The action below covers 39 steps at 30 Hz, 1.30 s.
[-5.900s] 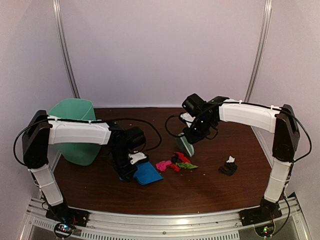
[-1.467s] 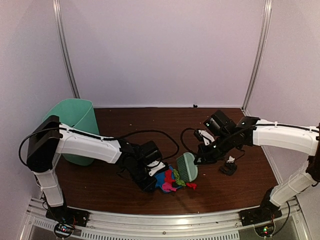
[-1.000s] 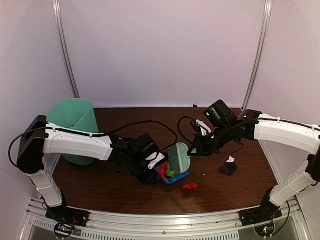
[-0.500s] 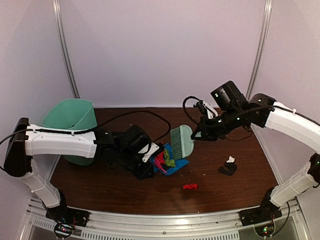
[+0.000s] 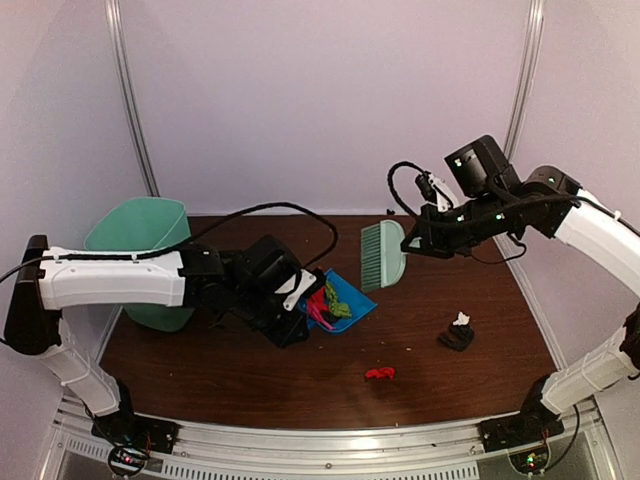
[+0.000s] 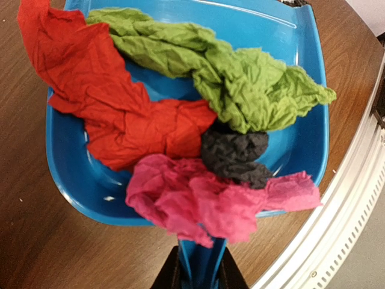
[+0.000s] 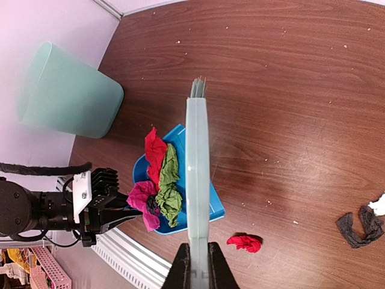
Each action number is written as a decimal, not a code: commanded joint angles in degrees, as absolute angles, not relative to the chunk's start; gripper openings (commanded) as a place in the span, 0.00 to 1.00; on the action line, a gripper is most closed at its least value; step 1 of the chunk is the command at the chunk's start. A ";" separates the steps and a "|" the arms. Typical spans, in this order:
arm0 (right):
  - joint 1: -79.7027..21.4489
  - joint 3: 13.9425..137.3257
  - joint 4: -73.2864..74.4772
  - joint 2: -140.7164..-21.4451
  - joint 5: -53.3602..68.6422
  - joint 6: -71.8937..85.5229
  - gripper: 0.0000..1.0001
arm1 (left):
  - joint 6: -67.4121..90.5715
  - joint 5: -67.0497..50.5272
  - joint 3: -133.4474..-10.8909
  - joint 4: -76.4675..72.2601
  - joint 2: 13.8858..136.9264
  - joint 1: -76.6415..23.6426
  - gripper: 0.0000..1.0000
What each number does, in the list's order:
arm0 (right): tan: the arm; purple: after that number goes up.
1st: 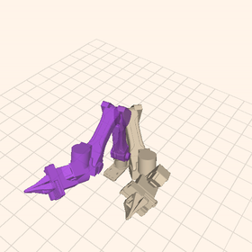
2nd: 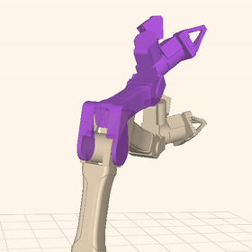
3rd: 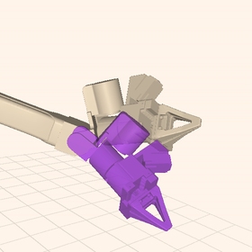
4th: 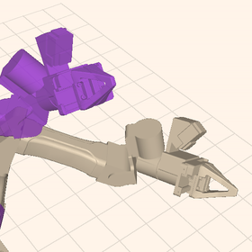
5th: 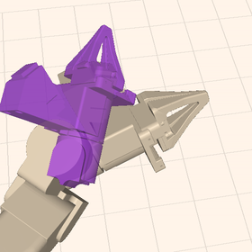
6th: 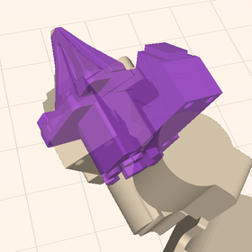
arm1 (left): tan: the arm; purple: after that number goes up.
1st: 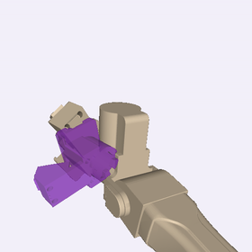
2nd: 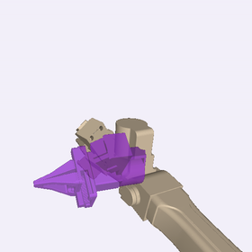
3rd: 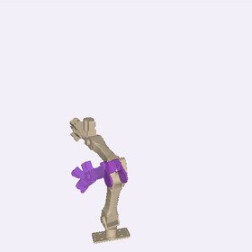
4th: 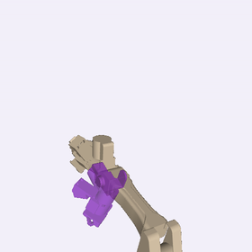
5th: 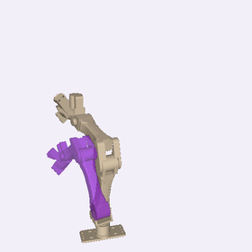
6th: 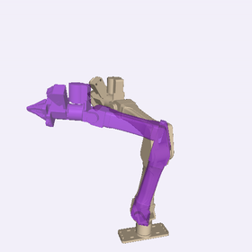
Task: Sweep away the paper scraps from the table
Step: Sweep the paper scraps into the dustpan, then dump the paper scraps in the dustpan into the trash bin.
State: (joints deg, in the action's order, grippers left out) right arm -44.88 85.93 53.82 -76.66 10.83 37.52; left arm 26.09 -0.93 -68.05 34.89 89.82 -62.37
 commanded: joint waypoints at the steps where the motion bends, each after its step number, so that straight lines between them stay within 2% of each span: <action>1: -43.31 87.97 54.32 -73.83 5.50 37.80 0.00 | 27.66 3.14 -72.59 37.82 87.75 -62.58 0.00; 11: -38.29 86.04 55.14 -70.28 0.83 38.24 0.00 | 29.88 6.78 -79.72 45.57 86.54 -61.60 0.00; 20: -35.96 81.56 52.03 -68.50 2.34 38.87 0.00 | 32.35 7.96 -89.34 54.63 85.57 -58.26 0.00; 39: -35.16 79.57 46.67 -72.68 7.40 39.13 0.00 | 35.69 2.20 -104.20 66.11 80.74 -40.91 0.00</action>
